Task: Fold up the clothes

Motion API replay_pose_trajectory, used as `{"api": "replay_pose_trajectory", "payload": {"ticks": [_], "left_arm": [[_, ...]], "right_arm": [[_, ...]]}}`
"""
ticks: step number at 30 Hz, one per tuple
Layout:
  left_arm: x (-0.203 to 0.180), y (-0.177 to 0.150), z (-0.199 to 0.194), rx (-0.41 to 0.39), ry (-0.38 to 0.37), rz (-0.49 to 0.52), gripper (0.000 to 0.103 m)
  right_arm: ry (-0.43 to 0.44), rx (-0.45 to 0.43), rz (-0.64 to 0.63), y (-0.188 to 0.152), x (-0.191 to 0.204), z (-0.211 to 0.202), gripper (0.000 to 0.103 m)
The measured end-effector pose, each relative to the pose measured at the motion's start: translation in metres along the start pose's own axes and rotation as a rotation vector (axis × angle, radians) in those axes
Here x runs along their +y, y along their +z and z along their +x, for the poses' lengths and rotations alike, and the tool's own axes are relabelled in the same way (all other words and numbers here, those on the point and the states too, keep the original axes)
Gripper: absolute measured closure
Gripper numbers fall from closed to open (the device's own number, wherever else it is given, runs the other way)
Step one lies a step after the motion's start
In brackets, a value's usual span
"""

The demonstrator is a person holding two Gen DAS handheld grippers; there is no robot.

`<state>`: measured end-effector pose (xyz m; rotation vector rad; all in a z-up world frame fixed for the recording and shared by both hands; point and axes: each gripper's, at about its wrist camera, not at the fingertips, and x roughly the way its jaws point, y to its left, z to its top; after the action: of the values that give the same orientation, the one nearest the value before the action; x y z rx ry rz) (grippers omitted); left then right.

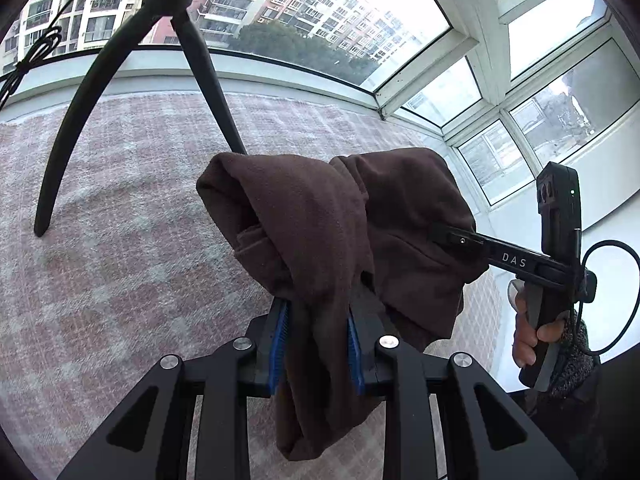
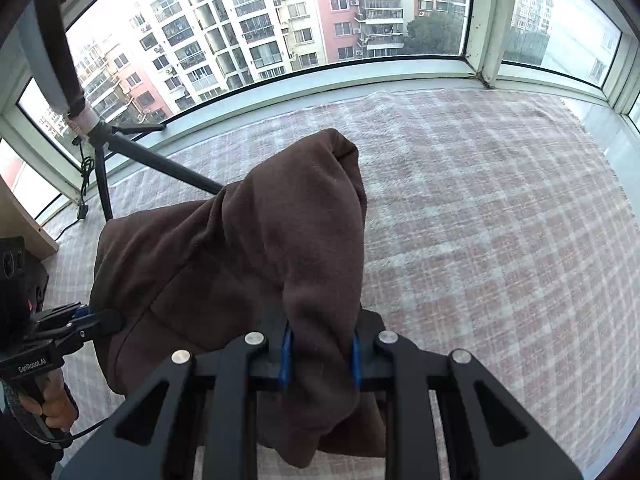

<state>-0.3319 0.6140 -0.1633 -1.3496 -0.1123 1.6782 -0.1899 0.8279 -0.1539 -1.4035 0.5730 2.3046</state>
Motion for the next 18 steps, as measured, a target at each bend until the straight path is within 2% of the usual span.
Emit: {"api": "replay_pose_trajectory", "payload": {"ticks": [4, 6, 8, 11, 13, 15, 16, 18], "left_arm": [[0.016, 0.008, 0.022, 0.042, 0.024, -0.007, 0.079], [0.023, 0.009, 0.027, 0.060, 0.020, -0.011, 0.077], [0.027, 0.008, 0.025, 0.071, 0.017, -0.014, 0.073], [0.034, 0.009, 0.011, 0.077, 0.013, -0.033, 0.072], [0.033, 0.010, -0.011, 0.048, 0.011, -0.034, 0.074], [0.023, 0.010, -0.034, -0.001, 0.002, -0.008, 0.074], [0.013, 0.008, -0.040, -0.008, -0.017, 0.018, 0.074], [-0.008, 0.002, -0.046, -0.010, -0.058, 0.076, 0.074]], "right_arm": [[-0.059, 0.053, 0.030, -0.003, -0.018, 0.034, 0.082], [-0.062, 0.073, 0.046, -0.007, -0.026, 0.050, 0.082], [-0.054, 0.088, 0.058, -0.010, -0.033, 0.059, 0.076], [-0.050, 0.092, 0.073, -0.008, -0.040, 0.047, 0.068], [-0.075, 0.054, 0.076, -0.007, -0.041, 0.026, 0.066], [-0.096, -0.026, 0.063, -0.008, -0.037, 0.001, 0.065], [-0.093, -0.066, 0.052, -0.011, -0.032, -0.011, 0.065], [-0.044, -0.090, 0.015, -0.017, -0.017, -0.022, 0.066]]}}
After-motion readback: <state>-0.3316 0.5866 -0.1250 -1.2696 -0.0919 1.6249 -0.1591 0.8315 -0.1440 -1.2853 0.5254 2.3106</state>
